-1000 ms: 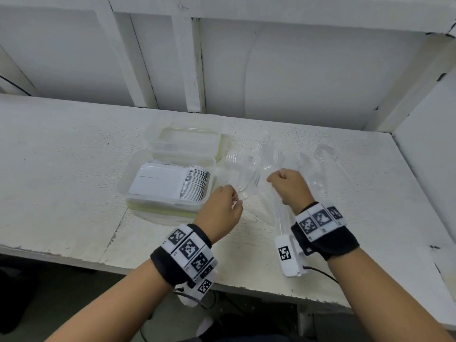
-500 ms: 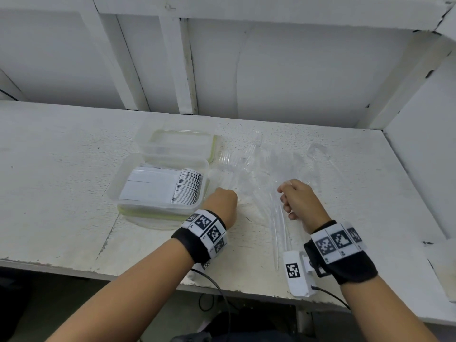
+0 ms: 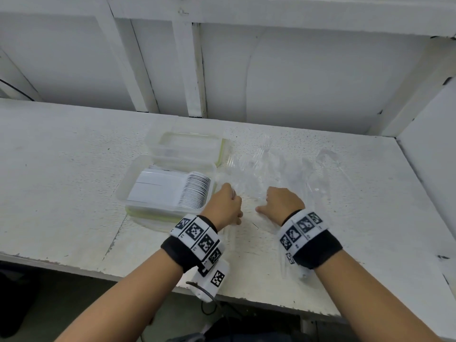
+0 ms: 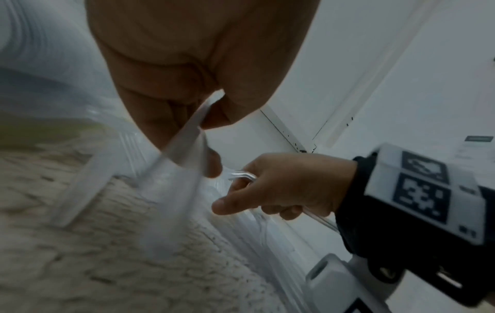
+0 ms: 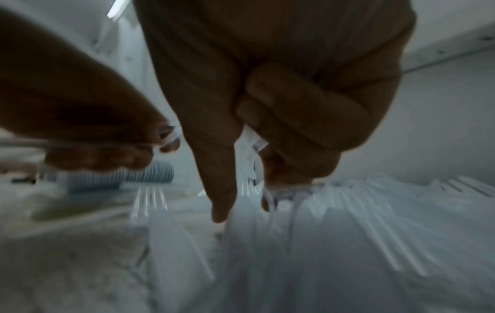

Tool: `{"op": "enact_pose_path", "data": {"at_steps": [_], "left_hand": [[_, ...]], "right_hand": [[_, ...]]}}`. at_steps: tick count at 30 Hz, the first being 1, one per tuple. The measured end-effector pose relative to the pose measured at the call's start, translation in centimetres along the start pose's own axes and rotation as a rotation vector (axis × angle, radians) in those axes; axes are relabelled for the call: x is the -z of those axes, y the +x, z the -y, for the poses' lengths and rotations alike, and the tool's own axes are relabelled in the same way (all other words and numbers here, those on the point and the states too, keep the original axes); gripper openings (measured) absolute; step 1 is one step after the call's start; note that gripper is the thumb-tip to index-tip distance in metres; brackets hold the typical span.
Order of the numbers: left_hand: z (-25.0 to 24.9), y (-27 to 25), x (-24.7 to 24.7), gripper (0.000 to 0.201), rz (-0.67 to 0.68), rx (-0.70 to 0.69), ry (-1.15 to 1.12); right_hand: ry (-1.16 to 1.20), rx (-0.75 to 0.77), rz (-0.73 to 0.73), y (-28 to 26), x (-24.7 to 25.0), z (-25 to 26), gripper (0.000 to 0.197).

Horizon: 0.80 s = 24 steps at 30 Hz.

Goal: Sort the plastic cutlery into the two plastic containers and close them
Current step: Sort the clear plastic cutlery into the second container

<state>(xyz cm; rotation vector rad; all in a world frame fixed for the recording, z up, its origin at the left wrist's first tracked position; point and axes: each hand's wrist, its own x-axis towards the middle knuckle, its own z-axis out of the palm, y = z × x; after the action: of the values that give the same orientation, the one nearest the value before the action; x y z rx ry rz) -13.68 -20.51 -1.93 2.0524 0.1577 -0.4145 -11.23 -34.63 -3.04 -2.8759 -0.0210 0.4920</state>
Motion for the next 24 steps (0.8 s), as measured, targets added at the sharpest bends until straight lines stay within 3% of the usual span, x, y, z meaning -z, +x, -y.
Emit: {"op": "enact_pose_path", "data": {"at_steps": [2,4,7,10,12,15,18,20,24], "left_hand": [[0.2,0.1,-0.2,0.007,0.006,-0.006,-0.014],[0.3,0.3,-0.4,0.008,-0.003,-0.018,-0.022],[0.5,0.8,-0.9,0.012,-0.038,-0.030,-0.004],[0.6,1.5,-1.5,0.013,-0.056,-0.005,-0.017],[0.4,1.8,-1.9,0.015,-0.063,0.018,-0.090],[0.3,2.5,-2.2,0.026,-0.064,0.049,-0.214],[0.5,3.0,-2.3,0.028,-0.107,0.029,-0.190],[0.5,3.3,-2.4,0.032,-0.124,-0.003,-0.108],[0.3,3.7,-3.1,0.039,-0.047,0.005,0.260]], "right_hand": [[-0.054,-0.008,-0.019,0.3,-0.3,-0.1,0.018],[0.057,-0.011,-0.010,0.8,-0.1,-0.6,0.030],[0.462,0.023,-0.018,0.7,0.8,-1.6,0.040],[0.852,0.006,-0.017,-0.1,1.4,-2.5,0.032],[0.986,-0.016,-0.007,-0.4,1.5,-2.9,0.032],[0.926,-0.041,-0.050,-0.6,1.4,-3.3,0.032],[0.578,-0.073,-0.204,-1.1,1.0,-3.7,0.034],[0.480,-0.117,-0.293,-1.5,0.7,-4.1,0.031],[0.566,-0.153,-0.356,-2.1,0.6,-4.5,0.012]]}}
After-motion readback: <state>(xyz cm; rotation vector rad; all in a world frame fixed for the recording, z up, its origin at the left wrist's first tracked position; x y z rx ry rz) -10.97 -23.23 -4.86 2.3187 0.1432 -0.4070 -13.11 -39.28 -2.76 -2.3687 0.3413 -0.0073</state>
